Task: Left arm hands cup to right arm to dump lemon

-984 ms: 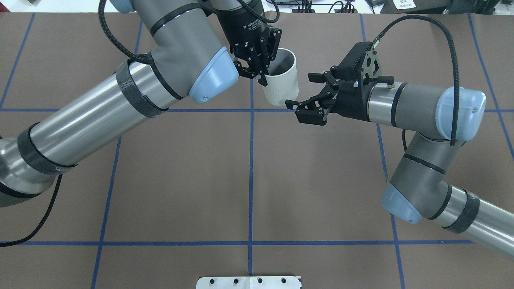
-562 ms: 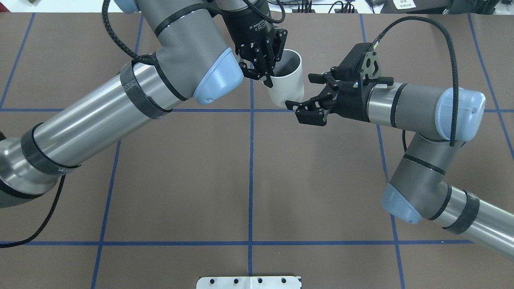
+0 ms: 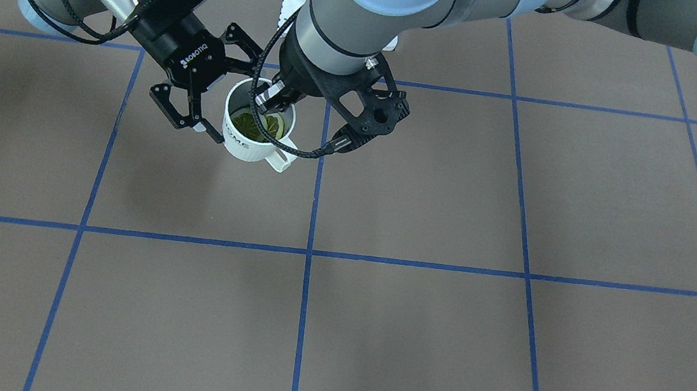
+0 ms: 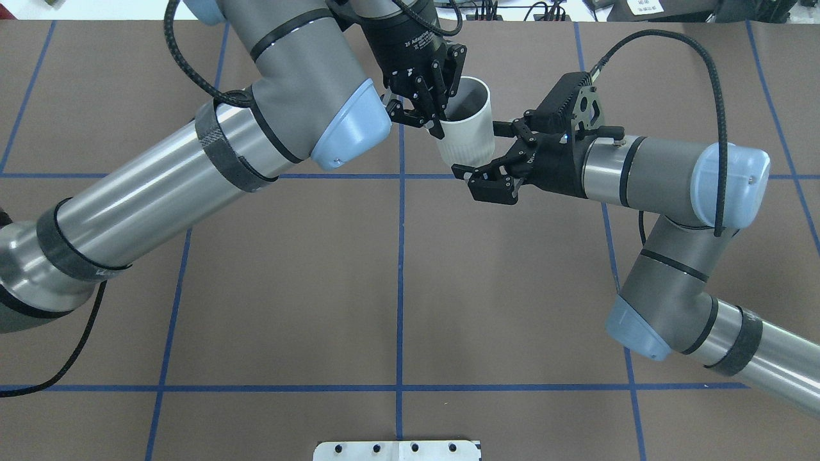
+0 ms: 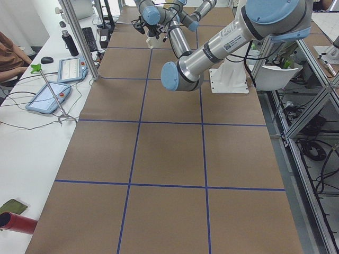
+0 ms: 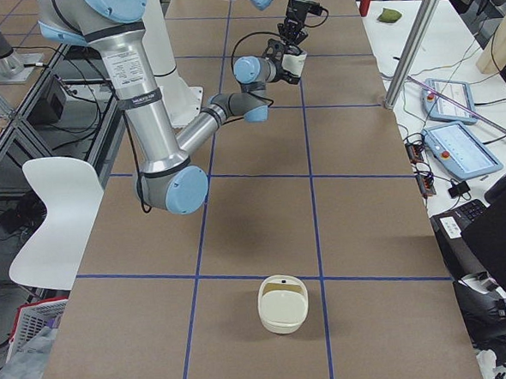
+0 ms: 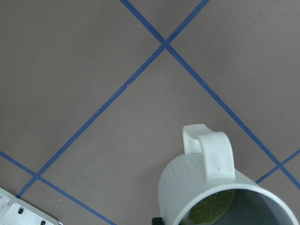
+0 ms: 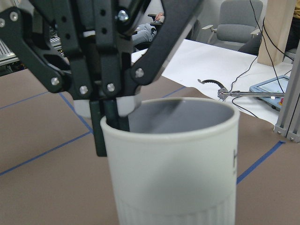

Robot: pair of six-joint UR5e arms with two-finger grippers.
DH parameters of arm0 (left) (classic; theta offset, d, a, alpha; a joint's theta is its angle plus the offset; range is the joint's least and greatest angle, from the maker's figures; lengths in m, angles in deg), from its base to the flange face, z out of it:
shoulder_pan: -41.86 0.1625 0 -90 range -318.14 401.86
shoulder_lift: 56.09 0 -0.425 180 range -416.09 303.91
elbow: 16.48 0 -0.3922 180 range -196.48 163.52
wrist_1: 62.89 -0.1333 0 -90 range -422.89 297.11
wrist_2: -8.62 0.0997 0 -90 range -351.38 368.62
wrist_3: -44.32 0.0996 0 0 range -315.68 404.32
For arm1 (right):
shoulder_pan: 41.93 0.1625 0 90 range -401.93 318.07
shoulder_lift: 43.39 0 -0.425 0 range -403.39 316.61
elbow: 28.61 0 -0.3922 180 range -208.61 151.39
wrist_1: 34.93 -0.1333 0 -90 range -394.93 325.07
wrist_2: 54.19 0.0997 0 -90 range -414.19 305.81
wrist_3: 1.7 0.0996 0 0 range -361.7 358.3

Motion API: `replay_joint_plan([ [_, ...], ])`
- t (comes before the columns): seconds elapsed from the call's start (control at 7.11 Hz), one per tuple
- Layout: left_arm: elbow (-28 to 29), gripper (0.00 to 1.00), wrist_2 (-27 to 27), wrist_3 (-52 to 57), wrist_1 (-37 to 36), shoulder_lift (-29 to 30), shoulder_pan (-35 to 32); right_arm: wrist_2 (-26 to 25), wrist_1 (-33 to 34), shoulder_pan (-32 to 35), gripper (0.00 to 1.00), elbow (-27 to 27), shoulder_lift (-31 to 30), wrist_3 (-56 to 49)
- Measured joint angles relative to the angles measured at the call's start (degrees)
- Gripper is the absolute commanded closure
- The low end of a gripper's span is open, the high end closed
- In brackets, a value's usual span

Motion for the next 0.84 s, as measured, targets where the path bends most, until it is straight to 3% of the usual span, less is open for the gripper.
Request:
replay_joint_plan([
  [0.84, -0.15, 1.00, -0.52, -0.26, 0.21, 0.00, 1.56, -0.95, -0.02, -0.38, 0.02, -0.23, 0.07, -0.08],
])
